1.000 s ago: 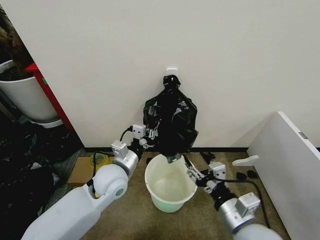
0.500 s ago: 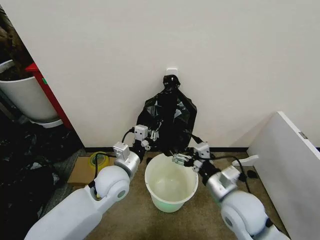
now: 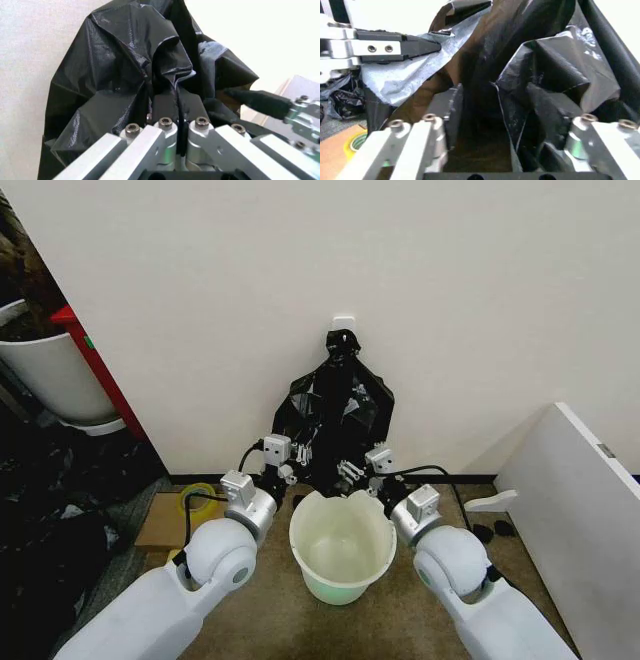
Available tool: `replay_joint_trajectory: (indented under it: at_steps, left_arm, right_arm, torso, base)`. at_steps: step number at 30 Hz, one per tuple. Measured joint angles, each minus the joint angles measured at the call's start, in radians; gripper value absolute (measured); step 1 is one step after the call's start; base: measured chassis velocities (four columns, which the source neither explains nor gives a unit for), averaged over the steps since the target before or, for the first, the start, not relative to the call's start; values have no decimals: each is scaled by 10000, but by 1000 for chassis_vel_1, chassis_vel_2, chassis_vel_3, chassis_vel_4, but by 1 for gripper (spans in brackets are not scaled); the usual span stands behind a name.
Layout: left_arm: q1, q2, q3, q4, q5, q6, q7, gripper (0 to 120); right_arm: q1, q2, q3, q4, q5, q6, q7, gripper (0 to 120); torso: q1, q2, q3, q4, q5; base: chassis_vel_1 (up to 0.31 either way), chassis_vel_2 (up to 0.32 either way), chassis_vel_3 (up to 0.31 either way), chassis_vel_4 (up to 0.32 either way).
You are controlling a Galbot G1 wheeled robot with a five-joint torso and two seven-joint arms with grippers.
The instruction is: Place the garbage bag over the trash bin.
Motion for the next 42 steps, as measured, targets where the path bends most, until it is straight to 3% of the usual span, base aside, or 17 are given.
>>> replay_joint_trajectory:
  at_steps: [4, 12, 20, 24, 32, 42]
  left_arm:
    - [77, 9, -49, -59, 1, 3, 5, 0]
    - [136, 40, -106, -129, 1, 4, 9, 0]
    - [338, 141, -255, -339, 1, 4, 13, 0]
    - [637, 264, -456, -670, -2, 4, 30, 0]
    - [1901, 762, -1267, -2077, -44, -10, 153, 0]
    - [2973, 958, -1684, -3136, 46, -40, 205, 0]
  right_arm:
    - [104, 47, -85, -143, -87, -108, 175, 26]
    - [97, -23, -36, -207, -92, -221, 357, 0]
    - [-101, -93, 135, 18, 520, -330, 492, 0]
    - [-600, -238, 433, 713, 1503, -440, 529, 0]
    - [-2542, -615, 1580, 3214, 4437, -872, 692, 0]
    - [-4026, -612, 2772, 4448, 5430, -983, 592, 0]
  torso:
    - [0, 0, 0, 0, 0]
    - [0, 0, 0, 0, 0]
    - [0, 0, 0, 0, 0]
    - [-1, 0, 0, 2, 0]
    - [-2, 3, -3, 0, 0]
    - [-3, 3, -3, -1, 1]
  base:
    - [0, 0, 0, 0]
    - [0, 0, 0, 0]
    - [0, 0, 0, 0]
    - [0, 0, 0, 0]
    - [0, 0, 0, 0]
    - [0, 0, 0, 0]
